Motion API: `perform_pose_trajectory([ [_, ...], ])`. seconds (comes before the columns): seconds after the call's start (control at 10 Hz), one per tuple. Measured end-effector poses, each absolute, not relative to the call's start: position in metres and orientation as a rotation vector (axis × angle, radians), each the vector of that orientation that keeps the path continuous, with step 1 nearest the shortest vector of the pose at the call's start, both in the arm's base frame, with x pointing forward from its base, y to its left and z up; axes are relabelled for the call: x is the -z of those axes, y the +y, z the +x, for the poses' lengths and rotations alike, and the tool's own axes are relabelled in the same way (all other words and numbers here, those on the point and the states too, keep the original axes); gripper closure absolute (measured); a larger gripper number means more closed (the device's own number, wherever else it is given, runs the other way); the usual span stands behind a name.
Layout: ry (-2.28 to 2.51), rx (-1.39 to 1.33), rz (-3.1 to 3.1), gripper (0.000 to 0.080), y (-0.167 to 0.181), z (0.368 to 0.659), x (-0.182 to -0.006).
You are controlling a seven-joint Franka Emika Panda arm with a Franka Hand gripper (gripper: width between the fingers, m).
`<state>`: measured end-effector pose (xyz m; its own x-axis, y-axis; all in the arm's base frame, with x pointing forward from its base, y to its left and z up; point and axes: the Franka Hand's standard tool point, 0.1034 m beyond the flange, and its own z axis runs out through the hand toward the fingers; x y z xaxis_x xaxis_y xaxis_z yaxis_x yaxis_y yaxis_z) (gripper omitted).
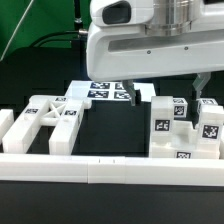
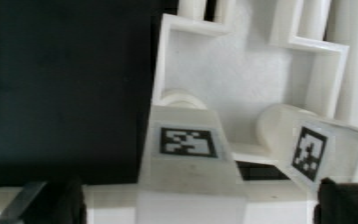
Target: Assemble chair
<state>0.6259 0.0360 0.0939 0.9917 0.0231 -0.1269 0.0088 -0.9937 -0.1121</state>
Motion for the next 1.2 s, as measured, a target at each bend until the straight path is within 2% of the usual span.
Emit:
perform_pose_trajectory([
  [0.4,-0.016,-0.207,-3.024,0.0151,0.0343,0.6245,-0.0883],
  [0.5,-0.019,-0.205,-3.024,0.0263,0.0357,0.6249,-0.0891],
  [0.6,-0.018,-0.206,-3.024,0.0263,0.0351,0.6245,-0.0885],
  [0.7,-0.017,-0.207,-3.024,0.0447,0.0349,0.6244,-0.0883],
  [0.8,-0.015,-0.207,-3.024,0.0514,0.0350,0.6244,-0.0884],
  [1.0,0.056,-0.211,-3.025,0.0514,0.0351,0.6245,-0.0884],
  [1.2,0.379,-0.225,-3.017,0.0514,0.0392,0.6228,-0.0891],
])
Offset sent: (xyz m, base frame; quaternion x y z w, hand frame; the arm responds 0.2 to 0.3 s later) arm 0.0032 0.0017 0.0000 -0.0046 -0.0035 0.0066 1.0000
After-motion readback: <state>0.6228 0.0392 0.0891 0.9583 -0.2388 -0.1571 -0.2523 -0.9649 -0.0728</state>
